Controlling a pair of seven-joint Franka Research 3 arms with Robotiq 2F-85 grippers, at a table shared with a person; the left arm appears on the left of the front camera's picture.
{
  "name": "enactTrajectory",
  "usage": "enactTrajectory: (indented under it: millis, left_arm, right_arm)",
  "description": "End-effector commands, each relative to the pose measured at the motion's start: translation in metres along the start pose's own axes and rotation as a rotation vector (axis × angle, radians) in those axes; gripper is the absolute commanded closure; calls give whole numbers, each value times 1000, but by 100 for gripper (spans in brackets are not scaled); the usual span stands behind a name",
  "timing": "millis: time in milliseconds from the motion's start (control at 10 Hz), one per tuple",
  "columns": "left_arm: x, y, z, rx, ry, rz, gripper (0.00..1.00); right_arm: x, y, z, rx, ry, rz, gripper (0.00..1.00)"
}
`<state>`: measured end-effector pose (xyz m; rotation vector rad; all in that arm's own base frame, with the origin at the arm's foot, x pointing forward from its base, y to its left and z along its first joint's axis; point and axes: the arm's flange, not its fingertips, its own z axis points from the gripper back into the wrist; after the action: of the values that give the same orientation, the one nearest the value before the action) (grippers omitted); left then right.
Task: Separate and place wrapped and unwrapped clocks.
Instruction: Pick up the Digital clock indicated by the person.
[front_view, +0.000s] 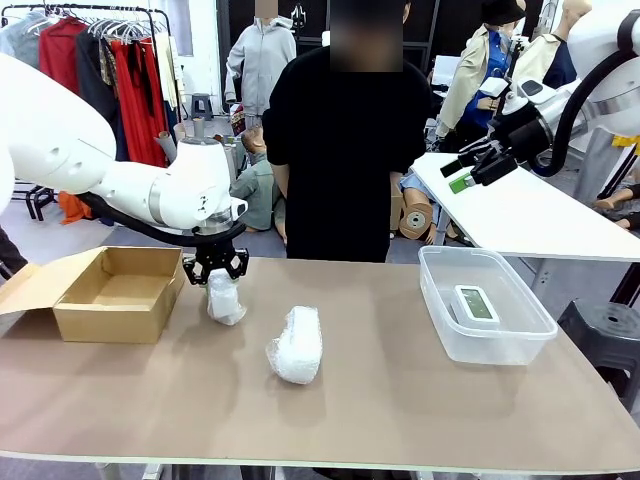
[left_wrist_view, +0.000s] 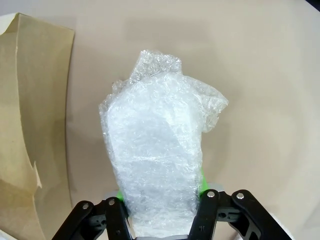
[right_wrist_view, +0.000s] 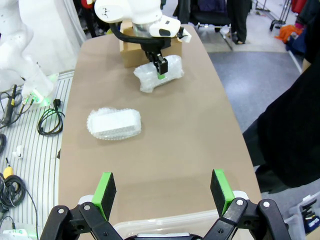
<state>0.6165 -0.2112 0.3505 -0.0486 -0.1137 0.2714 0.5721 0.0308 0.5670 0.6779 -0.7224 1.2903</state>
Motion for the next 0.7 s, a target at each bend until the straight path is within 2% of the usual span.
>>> enactTrajectory:
  millis: [0,200,600]
  left_arm:
    - [-9,0,22,-8,22,-43,100]
    - [-14,-4,47,11,67,-85,100]
    - [-14,-11,109,46,79,-182,100]
  right_arm:
    - [1,0,1,-1,-1,1,0]
    - [1,0,1,-1,-1,1,0]
    - [1,0,1,-1,-1,1,0]
